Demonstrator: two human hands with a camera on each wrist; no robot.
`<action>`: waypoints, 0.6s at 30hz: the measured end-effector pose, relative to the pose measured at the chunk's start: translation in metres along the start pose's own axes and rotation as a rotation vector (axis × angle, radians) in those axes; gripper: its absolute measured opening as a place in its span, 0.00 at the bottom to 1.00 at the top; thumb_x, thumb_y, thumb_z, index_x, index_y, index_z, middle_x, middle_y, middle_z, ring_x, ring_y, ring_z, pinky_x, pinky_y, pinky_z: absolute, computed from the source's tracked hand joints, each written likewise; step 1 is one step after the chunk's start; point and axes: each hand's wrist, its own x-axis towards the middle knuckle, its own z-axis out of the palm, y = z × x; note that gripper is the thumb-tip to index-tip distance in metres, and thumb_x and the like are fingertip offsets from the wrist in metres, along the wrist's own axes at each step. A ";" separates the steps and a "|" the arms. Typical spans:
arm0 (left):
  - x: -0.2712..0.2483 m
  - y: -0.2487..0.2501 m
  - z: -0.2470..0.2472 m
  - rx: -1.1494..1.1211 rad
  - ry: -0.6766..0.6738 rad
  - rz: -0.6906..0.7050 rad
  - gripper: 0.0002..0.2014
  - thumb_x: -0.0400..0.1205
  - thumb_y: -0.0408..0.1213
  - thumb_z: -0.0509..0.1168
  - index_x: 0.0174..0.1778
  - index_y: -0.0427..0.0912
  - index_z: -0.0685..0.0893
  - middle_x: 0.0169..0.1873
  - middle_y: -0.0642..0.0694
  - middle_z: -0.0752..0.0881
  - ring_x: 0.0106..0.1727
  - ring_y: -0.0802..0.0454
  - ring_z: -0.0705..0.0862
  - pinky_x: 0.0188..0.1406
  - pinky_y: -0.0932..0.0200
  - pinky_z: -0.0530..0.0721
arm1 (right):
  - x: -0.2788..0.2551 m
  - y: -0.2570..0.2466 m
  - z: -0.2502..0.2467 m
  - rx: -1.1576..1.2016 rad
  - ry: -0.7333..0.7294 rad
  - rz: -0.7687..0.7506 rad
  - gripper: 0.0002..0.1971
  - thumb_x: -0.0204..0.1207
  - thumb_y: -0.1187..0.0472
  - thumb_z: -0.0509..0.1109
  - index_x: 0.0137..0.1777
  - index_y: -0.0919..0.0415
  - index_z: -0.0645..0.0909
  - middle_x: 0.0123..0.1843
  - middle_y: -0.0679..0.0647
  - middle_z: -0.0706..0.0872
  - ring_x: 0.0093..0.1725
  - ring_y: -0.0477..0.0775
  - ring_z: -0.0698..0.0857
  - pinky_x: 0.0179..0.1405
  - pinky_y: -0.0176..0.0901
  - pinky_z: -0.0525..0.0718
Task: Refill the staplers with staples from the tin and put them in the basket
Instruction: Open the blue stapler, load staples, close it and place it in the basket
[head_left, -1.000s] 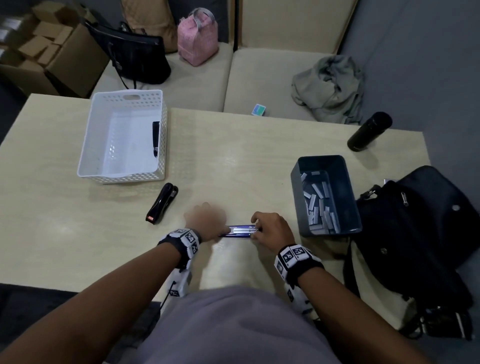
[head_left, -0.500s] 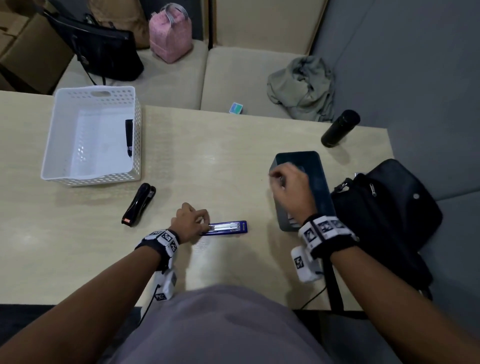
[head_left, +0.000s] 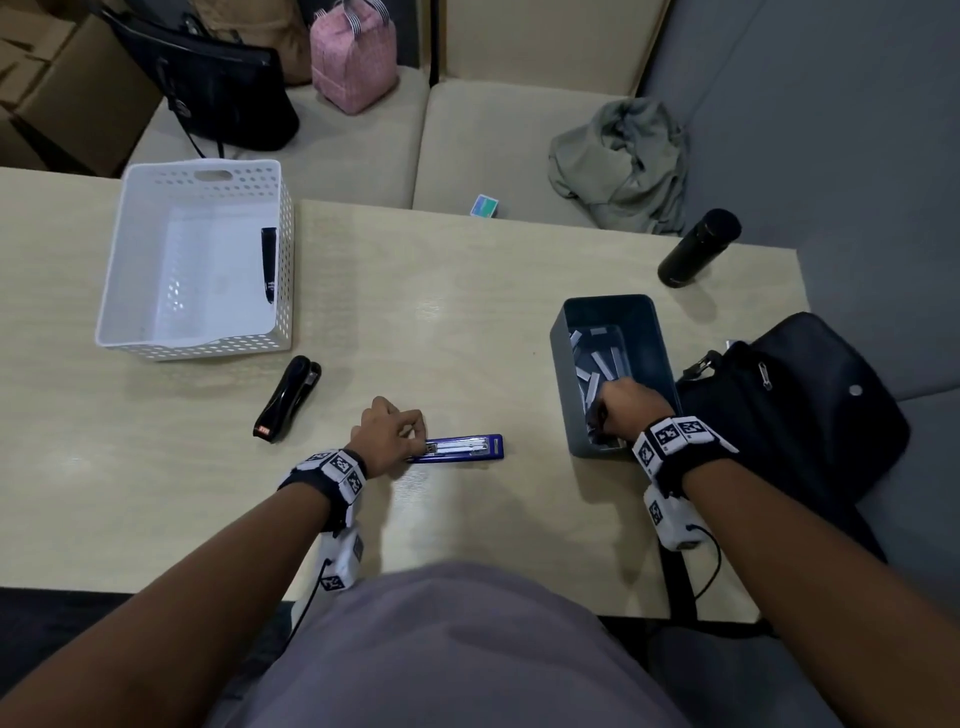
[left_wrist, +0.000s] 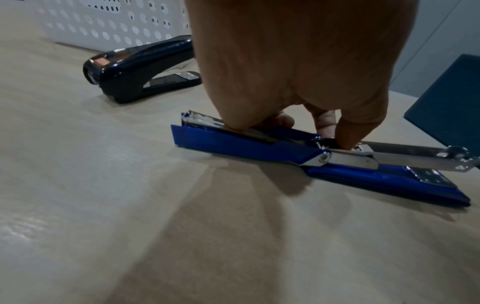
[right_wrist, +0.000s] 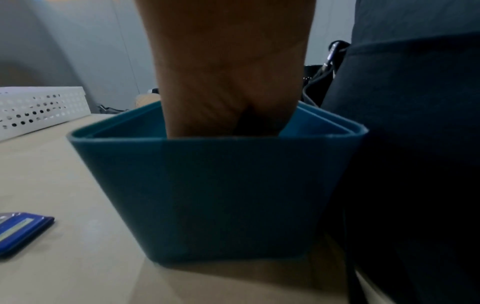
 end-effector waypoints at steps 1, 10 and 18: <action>0.000 0.000 0.000 -0.002 -0.001 -0.002 0.08 0.69 0.45 0.70 0.29 0.63 0.78 0.47 0.48 0.70 0.57 0.47 0.72 0.55 0.51 0.75 | -0.001 0.000 0.001 -0.011 0.007 0.000 0.05 0.69 0.60 0.76 0.45 0.55 0.90 0.55 0.60 0.87 0.50 0.65 0.89 0.50 0.51 0.89; -0.001 0.001 -0.003 -0.010 -0.007 -0.002 0.09 0.69 0.43 0.71 0.28 0.61 0.79 0.46 0.49 0.69 0.57 0.48 0.72 0.57 0.50 0.75 | -0.003 0.000 0.009 0.045 0.084 0.083 0.18 0.70 0.69 0.75 0.58 0.72 0.75 0.56 0.68 0.85 0.54 0.70 0.88 0.50 0.55 0.86; -0.003 0.003 -0.004 0.005 -0.006 0.008 0.09 0.70 0.43 0.71 0.29 0.59 0.78 0.48 0.48 0.70 0.57 0.48 0.72 0.58 0.49 0.75 | -0.004 0.012 -0.011 0.131 -0.054 -0.019 0.05 0.69 0.66 0.75 0.33 0.65 0.85 0.43 0.60 0.89 0.48 0.62 0.89 0.48 0.51 0.89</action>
